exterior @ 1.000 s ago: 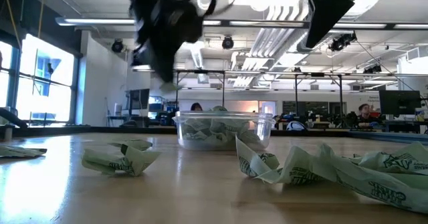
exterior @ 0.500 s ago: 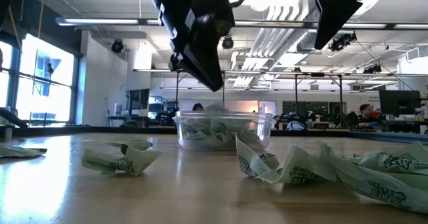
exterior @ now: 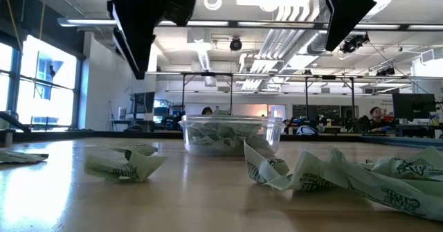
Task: Pick and place Stevia / Truvia into bins
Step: Put the green stevia packet into the transparent bin
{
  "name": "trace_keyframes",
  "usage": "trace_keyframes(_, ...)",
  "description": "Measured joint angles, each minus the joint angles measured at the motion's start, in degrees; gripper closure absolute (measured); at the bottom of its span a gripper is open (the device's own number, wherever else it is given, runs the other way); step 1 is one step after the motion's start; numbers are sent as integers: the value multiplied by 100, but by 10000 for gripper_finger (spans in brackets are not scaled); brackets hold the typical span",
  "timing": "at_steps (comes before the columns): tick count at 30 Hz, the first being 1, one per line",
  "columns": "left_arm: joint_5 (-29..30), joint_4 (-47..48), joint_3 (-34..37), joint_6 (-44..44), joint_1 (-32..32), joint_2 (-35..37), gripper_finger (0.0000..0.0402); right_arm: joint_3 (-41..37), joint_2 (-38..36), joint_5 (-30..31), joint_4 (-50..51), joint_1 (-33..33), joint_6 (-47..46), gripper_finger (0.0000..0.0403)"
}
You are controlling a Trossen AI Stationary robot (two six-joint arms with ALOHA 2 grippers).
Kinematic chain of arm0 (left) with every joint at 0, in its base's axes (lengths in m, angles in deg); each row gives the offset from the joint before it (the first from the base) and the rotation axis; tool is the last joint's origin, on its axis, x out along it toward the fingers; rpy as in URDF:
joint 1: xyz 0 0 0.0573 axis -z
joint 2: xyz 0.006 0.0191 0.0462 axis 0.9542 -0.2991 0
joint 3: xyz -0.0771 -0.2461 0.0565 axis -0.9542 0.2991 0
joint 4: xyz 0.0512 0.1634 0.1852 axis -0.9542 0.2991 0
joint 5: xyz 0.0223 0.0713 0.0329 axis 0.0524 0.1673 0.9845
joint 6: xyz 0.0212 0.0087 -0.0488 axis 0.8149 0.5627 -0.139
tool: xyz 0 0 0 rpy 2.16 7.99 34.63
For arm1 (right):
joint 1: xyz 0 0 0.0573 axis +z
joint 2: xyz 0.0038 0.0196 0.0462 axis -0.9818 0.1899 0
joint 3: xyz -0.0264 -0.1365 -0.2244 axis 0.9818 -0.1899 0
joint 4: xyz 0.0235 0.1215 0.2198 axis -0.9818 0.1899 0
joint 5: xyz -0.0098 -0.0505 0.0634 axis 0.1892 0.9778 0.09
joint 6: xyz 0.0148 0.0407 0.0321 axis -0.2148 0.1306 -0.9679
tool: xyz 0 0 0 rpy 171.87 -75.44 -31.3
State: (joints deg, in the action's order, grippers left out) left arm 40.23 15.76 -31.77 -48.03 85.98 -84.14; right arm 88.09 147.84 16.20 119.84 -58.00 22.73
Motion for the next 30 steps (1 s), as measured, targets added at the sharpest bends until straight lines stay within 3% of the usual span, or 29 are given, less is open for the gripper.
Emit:
trace_keyframes(5, 38, -389, 299, -741, 368, -55, 201, 0, 0, 77, -24, -17, 104, 254)
trace_keyframes(10, 113, -601, 671, -1344, 335, -331, 198, 0, 0, 31, -37, -17, 113, 251)
trace_keyframes(22, 203, -1121, 701, -1528, 350, -683, 107, 0, 0, -129, -66, -17, 115, 218)
trace_keyframes(30, 191, -1324, 708, -1091, 274, -1052, 124, 0, 0, -120, -53, -17, 86, 213)
